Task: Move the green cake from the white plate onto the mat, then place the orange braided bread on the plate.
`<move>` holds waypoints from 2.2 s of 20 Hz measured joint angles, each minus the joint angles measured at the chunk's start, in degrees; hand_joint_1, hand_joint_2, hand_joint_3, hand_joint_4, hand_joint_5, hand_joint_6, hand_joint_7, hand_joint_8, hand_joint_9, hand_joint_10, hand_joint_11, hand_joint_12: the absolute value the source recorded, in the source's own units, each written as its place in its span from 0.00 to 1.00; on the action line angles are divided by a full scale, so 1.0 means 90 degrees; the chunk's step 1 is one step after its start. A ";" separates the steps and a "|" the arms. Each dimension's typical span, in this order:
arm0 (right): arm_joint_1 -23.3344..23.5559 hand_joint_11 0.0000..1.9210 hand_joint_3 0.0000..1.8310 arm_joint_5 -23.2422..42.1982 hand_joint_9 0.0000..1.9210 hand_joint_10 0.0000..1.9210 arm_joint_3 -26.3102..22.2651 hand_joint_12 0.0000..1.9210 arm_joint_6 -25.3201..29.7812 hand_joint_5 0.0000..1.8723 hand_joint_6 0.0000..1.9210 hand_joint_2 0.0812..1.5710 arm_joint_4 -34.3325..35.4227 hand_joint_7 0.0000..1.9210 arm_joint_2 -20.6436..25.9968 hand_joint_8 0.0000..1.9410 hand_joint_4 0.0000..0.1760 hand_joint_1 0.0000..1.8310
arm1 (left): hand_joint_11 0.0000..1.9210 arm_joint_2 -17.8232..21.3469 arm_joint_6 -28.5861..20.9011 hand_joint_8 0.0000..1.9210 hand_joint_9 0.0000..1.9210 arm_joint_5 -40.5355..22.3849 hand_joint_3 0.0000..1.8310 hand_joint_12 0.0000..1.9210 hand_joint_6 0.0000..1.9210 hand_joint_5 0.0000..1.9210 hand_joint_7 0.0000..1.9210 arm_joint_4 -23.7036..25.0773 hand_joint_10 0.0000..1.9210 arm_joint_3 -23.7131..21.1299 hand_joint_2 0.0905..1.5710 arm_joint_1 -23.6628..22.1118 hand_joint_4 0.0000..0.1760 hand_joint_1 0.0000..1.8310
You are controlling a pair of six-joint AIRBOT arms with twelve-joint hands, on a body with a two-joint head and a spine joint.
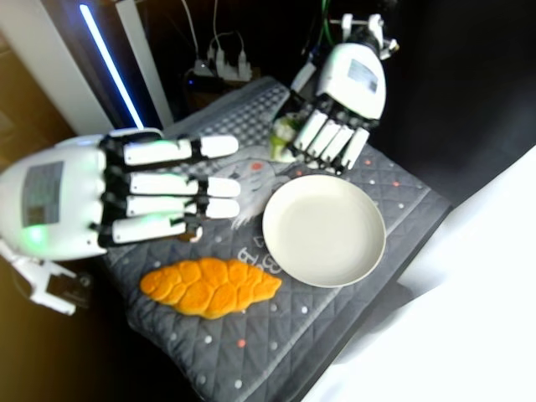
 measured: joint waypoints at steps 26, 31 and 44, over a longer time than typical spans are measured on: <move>0.0000 0.00 0.00 0.0002 0.27 0.00 0.0000 0.95 0.0051 0.09 0.00 0.58 -0.0005 0.26 -0.0010 0.00 0.38 0.23 | 0.20 -0.0015 0.0272 0.64 0.41 -0.0214 0.00 0.93 0.50 0.47 0.49 0.0928 0.74 -0.1013 0.71 0.0644 0.00 0.66; -0.0002 0.00 0.00 0.0007 0.28 0.00 0.0000 0.93 0.0053 0.09 0.00 0.61 -0.0002 0.26 -0.0015 0.00 0.46 0.20 | 0.00 -0.0015 0.0459 0.06 0.31 -0.0202 0.00 0.82 0.15 0.38 0.40 0.0930 0.31 -0.1090 0.67 0.0651 0.54 0.53; 0.0000 0.00 0.00 0.0005 0.25 0.01 0.0000 0.98 0.0107 0.08 0.00 0.61 0.0002 0.22 -0.0022 0.00 0.59 0.17 | 0.00 0.0415 0.0775 0.00 0.19 -0.0090 0.00 0.59 0.00 0.07 0.18 0.0709 0.05 -0.1423 0.73 0.0656 0.85 0.21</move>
